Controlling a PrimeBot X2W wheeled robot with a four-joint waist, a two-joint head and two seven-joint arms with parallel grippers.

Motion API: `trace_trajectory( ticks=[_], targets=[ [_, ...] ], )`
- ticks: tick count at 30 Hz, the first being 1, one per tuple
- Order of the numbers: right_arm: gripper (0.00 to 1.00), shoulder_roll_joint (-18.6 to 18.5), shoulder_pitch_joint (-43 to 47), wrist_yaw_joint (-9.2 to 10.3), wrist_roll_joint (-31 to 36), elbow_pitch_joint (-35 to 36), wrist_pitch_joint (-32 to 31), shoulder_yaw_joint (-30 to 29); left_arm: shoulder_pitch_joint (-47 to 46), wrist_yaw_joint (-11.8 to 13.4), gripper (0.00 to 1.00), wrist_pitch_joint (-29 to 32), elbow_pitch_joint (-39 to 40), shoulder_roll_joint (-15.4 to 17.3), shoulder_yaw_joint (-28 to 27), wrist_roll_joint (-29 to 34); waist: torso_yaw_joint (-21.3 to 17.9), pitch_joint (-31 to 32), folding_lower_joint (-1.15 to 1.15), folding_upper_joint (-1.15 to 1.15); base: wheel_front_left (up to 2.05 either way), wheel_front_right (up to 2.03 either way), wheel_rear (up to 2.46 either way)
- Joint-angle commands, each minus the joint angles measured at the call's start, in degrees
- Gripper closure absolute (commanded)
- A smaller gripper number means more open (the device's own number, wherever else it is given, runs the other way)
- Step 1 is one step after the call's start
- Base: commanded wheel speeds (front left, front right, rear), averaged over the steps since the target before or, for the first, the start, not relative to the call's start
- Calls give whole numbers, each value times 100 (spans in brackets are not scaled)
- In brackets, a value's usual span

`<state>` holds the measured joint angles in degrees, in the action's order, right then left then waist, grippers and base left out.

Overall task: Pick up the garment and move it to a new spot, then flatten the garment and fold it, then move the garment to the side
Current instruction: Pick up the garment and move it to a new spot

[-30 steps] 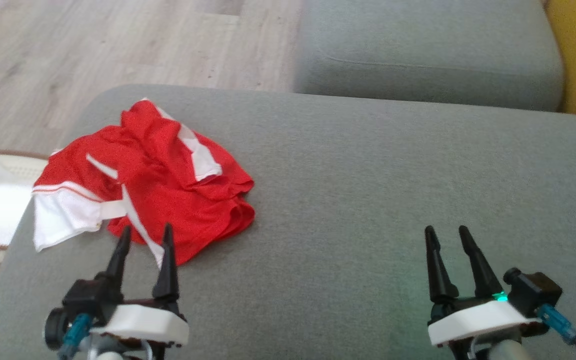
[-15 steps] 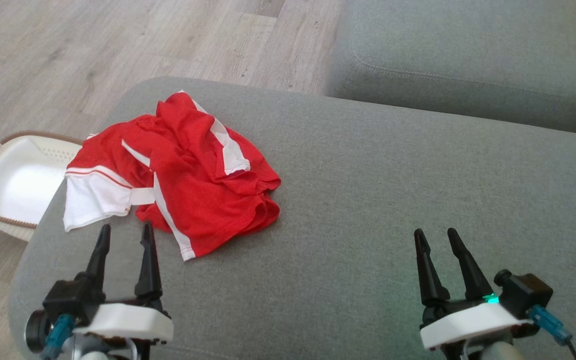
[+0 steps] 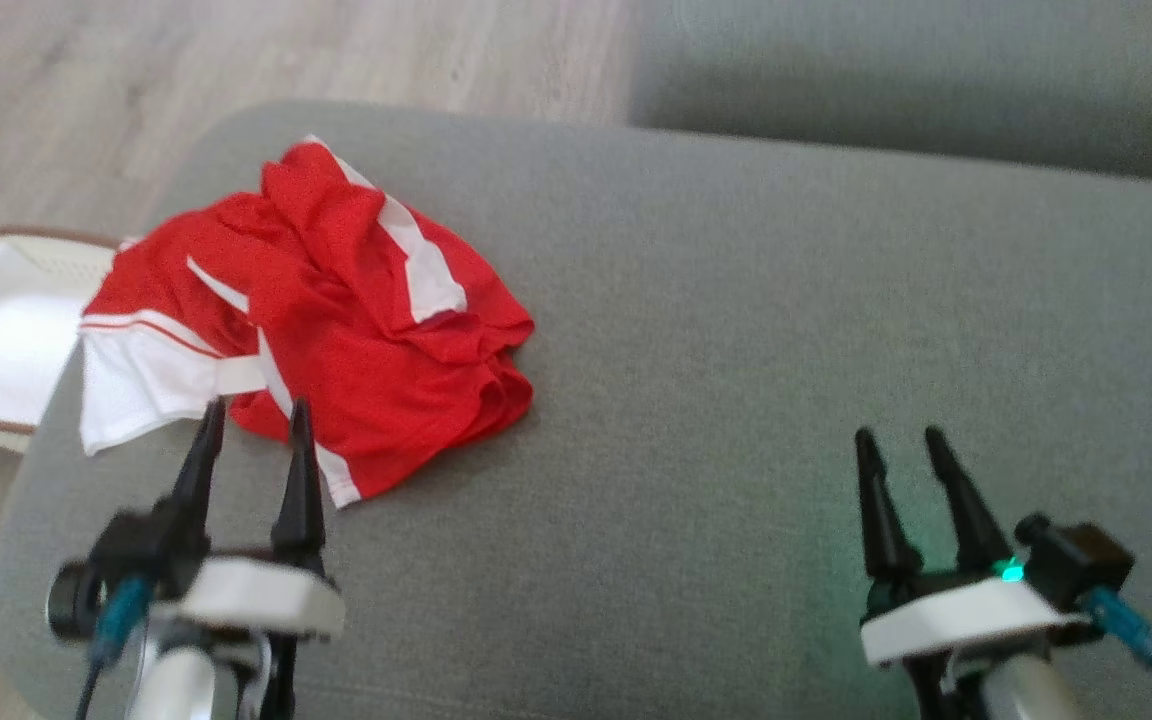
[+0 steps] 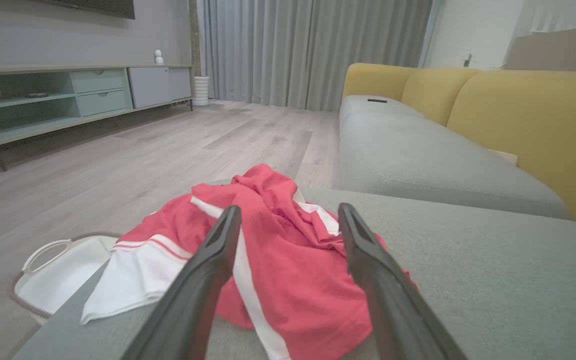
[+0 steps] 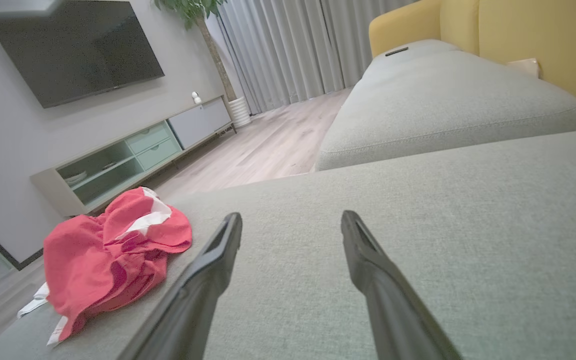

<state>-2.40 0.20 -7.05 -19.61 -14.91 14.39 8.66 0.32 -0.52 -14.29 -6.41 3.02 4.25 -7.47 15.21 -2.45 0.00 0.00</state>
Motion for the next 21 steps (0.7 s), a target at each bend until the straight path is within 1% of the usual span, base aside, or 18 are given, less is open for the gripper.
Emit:
trace_trajectory(
  ticks=[1, 6, 8, 14, 21],
  targets=[
    [0, -48, -371, -44, 48, 224, 61, 87, -489, -33, 0, -71, 93, 31, -233, 65, -177, -290, 0, 0, 0, 0, 0],
    [0, -48, -640, -44, 131, 320, 61, -59, -1420, -275, 0, -55, -880, 310, -66, 284, -462, -772, 0, 0, 0, 0, 0],
    [0, -48, -749, -44, 141, 352, 61, -85, -1861, -369, 0, 44, -1232, 441, 31, 353, -588, -956, 0, 0, 0, 0, 0],
    [0, -48, -980, -44, 103, 413, 61, -72, -3023, -592, 0, 720, -2236, 842, 273, 365, -931, -1406, 0, 0, 0, 0, 0],
    [0, -48, -1097, -44, 52, 448, 61, -4, -3758, -667, 0, 1498, -3173, 1282, 505, 342, -1207, -1661, 0, 0, 0, 0, 0]
  ],
)
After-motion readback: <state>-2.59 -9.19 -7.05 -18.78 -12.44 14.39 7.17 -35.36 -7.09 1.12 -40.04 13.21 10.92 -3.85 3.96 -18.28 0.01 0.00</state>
